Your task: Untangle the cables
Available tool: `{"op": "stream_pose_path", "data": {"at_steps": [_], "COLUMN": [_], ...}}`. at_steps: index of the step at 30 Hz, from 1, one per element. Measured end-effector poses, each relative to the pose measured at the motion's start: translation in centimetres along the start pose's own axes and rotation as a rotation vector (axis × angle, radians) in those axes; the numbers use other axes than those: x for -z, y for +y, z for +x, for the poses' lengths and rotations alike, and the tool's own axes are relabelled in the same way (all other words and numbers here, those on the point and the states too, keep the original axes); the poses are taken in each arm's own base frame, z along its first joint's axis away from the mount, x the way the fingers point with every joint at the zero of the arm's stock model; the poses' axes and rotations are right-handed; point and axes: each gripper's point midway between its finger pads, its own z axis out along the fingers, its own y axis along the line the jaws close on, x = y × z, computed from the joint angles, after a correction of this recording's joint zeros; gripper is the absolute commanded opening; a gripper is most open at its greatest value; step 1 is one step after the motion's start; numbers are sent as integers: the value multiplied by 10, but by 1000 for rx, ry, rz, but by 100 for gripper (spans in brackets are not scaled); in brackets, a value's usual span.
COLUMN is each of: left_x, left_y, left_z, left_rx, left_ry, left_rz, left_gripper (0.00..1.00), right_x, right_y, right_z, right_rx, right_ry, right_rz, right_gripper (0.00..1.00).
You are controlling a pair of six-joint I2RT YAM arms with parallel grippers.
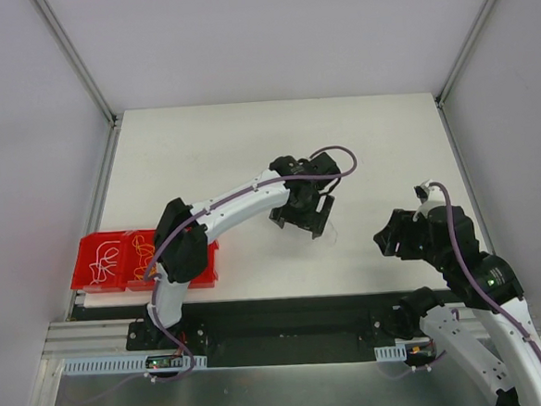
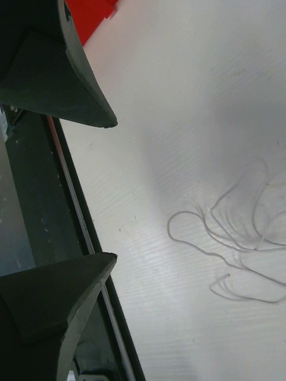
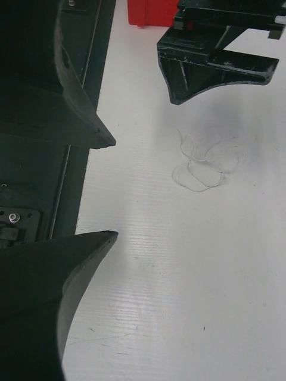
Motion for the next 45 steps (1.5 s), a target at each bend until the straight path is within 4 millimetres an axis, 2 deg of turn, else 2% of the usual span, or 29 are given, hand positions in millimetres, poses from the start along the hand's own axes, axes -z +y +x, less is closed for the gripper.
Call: {"op": "stream_pose_path", "data": {"at_steps": [6,10,12,14,16,17,19,21,22,24,27,30,31,35,37,39,40,41,44,45], "left_x": [-15,-43,-58,-75,-90,-97,-96,-96,-98,-101,-92,-59,-43,42,82,112,125,132,142,141], "left_y": [-14,-27,-32,-34,-33,-33,-33,-32,-29,-20,11,53,71,170,228,279,307,324,379,390], "left_z": [-24,-41,-41,-37,-32,-29,-30,-36,-37,-37,-26,-21,-20,-21,-10,14,35,52,122,138], "left_rx": [55,78,90,107,124,131,144,158,163,172,190,250,285,516,661,790,871,924,1130,1176], "left_ry": [30,63,92,132,172,187,193,174,167,146,123,61,27,-188,-312,-398,-431,-442,-399,-371], "left_rz": [115,168,181,183,179,173,169,164,152,109,5,-77,-94,-174,-252,-357,-427,-472,-674,-717], "left_gripper": [91,89,87,80,69,59,32,10,3,0,0,0,0,0,0,0,0,1,3,4], "right_x": [0,2,3,5,7,8,9,9,9,9,9,8,8,3,-1,-5,-7,-9,-14,-14], "right_y": [-1,-2,-4,-6,-8,-8,-9,-9,-10,-10,-10,-10,-9,-6,-4,-2,1,3,8,9], "right_z": [0,1,2,3,4,4,4,4,4,5,5,5,6,7,8,8,9,9,10,11], "right_rx": [6,10,10,10,10,10,9,9,9,9,9,8,7,6,6,7,7,7,5,5], "right_ry": [1,6,4,2,1,-1,-5,-4,-4,-3,-1,4,7,24,39,60,73,83,110,114], "right_rz": [5,10,16,22,29,30,33,35,37,40,41,39,36,23,18,14,7,1,-18,-22], "right_gripper": [60,60,60,60,60,60,60,60,60,60,60,60,60,60,60,60,60,60,60,60]}}
